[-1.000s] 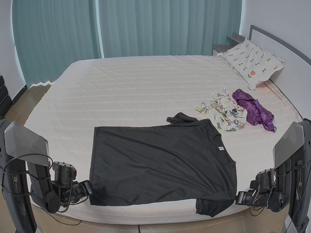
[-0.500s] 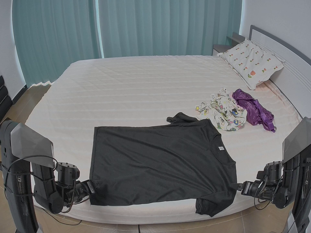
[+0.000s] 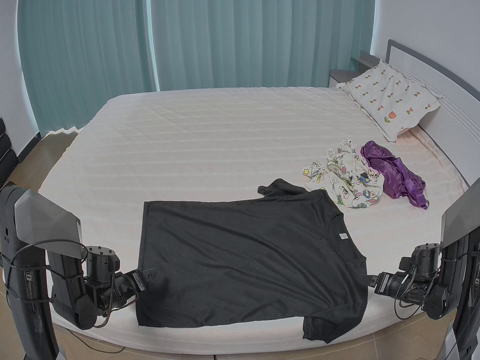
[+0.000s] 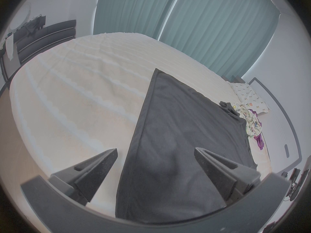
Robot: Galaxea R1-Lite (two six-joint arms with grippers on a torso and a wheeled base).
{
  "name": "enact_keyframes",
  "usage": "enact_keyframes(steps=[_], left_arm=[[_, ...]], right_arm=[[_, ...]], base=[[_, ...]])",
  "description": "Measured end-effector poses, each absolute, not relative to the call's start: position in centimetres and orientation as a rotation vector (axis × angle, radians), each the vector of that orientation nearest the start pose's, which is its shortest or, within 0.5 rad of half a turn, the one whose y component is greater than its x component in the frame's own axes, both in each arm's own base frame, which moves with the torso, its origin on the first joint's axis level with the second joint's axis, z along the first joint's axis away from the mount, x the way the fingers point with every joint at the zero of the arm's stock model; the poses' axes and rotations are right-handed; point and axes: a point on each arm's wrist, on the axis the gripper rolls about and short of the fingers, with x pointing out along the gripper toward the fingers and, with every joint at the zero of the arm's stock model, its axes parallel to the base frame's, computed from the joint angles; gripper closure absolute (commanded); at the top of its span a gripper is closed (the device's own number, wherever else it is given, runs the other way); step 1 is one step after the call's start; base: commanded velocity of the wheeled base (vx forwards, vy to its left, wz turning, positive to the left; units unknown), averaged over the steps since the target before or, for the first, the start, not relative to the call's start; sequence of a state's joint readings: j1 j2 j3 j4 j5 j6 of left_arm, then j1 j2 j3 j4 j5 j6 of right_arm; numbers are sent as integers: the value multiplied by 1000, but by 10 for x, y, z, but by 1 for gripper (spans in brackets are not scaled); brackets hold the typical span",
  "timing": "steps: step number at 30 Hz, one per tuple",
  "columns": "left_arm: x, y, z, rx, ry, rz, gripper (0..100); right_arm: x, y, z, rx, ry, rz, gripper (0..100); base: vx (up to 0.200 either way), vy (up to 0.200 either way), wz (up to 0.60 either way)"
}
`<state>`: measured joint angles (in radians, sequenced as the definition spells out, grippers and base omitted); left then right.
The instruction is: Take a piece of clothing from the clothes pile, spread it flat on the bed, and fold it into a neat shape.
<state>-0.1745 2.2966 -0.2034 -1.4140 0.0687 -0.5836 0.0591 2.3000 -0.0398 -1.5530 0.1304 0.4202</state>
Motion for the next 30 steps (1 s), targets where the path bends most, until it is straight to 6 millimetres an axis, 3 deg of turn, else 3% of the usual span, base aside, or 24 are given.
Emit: enact_keyframes(steps=[17, 23, 30], left_arm=[[257, -44, -26, -508, 646, 106, 0], [256, -42, -27, -543, 649, 124, 0], [254, -40, -22, -551, 635, 137, 0]], right_arm=[[225, 17, -26, 448, 737, 26, 0], [226, 17, -26, 471, 736, 34, 0], [230, 19, -24, 500, 715, 35, 0]], base=[[24, 0, 0], [0, 200, 0], [0, 0, 0]])
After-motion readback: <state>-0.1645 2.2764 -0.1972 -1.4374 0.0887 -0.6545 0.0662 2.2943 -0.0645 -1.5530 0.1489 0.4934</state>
